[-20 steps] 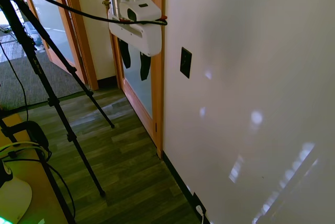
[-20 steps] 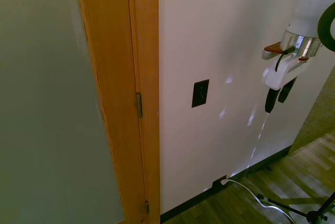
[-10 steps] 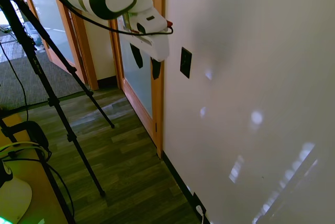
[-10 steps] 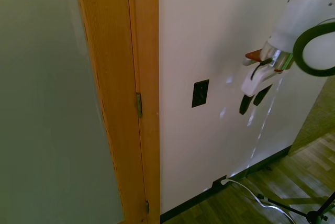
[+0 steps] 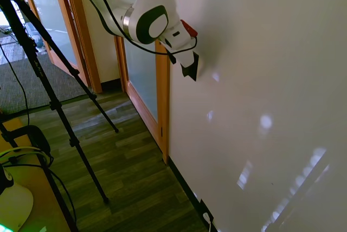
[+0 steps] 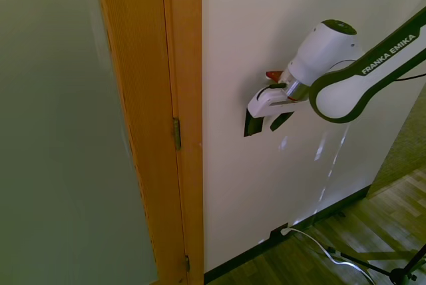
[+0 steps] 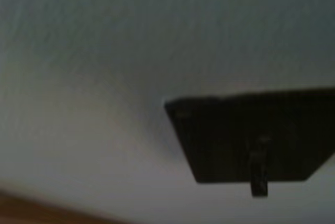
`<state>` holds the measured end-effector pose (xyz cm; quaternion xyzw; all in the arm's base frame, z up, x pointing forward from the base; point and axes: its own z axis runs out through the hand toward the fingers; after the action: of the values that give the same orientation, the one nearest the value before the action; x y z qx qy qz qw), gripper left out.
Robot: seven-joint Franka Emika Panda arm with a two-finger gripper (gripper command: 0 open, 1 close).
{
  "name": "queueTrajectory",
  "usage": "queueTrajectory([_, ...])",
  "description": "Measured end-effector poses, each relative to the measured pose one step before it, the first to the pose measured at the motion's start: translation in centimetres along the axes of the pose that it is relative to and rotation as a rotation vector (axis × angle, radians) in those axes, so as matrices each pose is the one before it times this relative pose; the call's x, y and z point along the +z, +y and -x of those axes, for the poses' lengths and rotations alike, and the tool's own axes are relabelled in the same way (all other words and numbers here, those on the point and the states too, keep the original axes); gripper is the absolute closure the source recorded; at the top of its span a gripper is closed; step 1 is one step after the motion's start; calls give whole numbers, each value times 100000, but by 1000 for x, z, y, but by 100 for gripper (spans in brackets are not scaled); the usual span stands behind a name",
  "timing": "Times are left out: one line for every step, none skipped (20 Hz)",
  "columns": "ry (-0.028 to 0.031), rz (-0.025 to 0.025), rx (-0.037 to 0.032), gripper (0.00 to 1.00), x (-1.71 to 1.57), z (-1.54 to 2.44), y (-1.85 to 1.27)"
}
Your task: Turn on the light
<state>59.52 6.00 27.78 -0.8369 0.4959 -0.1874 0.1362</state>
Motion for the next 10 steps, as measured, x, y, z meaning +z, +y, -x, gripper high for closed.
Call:
queueTrajectory([562,-225,1318,100,350,-235,74])
queueTrajectory([1036,-328,1472,100,262,-190,135])
queueTrajectory([1300,-437,1134,100,189,-108,75])
queueTrajectory([1235,-502,1093,100,107,45,2])
queueTrajectory([1154,-501,823,100,55,143,-43])
queueTrajectory([1011,-340,479,100,13,187,-30])
queueTrajectory([698,-390,298,100,-61,234,-99])
queueTrajectory([486,-181,245,100,-52,196,-48])
queueTrajectory([385,-75,225,100,-30,119,10])
queueTrajectory([332,-239,147,100,-33,56,22])
